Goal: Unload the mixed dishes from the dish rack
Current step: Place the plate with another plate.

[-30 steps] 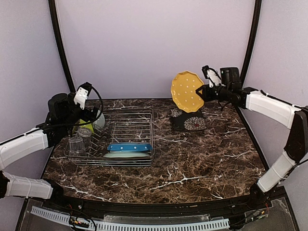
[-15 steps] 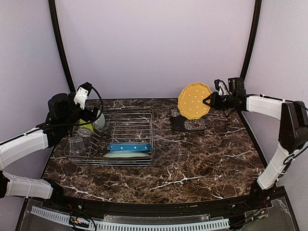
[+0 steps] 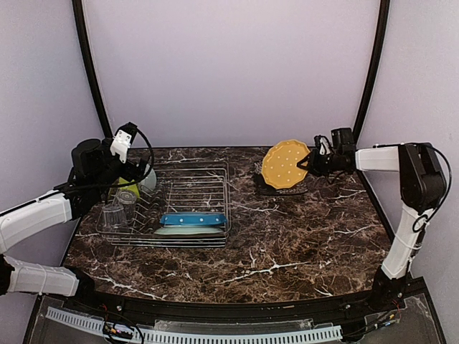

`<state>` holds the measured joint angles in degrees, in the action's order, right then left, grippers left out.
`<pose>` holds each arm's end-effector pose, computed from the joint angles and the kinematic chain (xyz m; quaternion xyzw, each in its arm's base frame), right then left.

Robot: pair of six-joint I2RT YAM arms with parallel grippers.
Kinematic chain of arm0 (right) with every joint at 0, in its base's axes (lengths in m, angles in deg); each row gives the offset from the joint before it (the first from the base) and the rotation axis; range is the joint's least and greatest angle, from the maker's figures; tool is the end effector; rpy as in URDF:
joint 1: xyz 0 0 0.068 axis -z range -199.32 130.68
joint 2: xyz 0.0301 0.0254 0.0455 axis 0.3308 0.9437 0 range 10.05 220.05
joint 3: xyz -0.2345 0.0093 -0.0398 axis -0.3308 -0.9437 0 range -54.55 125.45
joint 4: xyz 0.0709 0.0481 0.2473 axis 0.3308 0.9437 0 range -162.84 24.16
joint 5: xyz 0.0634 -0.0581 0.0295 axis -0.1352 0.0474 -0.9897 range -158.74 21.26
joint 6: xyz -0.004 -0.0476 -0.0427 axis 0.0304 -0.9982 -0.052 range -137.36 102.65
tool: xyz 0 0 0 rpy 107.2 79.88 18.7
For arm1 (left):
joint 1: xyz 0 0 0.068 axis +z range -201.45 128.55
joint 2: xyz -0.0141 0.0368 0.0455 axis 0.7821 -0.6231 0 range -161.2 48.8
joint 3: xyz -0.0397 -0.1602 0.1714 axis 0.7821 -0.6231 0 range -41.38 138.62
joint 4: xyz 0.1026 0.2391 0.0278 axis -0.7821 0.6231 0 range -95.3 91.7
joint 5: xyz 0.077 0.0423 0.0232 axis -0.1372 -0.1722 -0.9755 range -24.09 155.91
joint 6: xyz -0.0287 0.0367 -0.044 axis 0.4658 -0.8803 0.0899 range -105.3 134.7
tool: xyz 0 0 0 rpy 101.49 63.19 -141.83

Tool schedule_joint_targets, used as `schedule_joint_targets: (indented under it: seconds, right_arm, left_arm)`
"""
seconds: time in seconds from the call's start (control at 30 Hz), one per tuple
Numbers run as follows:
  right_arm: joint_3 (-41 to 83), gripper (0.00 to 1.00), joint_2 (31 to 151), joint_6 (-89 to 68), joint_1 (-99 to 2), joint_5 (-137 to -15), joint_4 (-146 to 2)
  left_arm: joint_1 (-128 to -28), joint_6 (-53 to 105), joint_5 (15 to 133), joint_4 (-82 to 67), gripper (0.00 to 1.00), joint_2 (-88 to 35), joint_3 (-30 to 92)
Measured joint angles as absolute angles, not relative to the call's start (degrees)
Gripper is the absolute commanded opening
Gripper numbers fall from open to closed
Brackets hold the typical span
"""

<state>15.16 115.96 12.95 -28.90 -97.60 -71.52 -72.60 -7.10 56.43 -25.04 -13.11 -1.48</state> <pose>0.3993 0.0918 0.1647 0.0478 0.8743 0.3563 0.3263 0.2692 -0.0953 0.2732 0.2098 0.6896 0.0635 0.6903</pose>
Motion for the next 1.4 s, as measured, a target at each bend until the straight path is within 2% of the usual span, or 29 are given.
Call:
schedule_joint_targets:
  seconds: [0.23, 0.63, 0.8, 1.4]
  right_arm:
    - [15.9, 0.06, 119.6, 13.8, -28.9, -98.3, -71.6]
    - [18.3, 0.32, 122.4, 15.5, -28.6, -100.4, -73.2]
    - [19.9, 0.39, 122.4, 15.4, -28.6, -100.7, -73.7]
    - [21.6, 0.48, 124.1, 12.2, -28.5, -96.9, -69.1]
  left_arm:
    - [-72.6, -7.1, 56.5, -25.0, 0.99, -13.1, -1.5]
    - [-72.6, -7.1, 56.6, -25.0, 0.99, -13.1, -1.5]
    - [-72.6, -7.0, 56.8, -25.0, 0.99, -13.1, -1.5]
    - [-72.6, -6.9, 57.2, -25.0, 0.99, -13.3, -1.5]
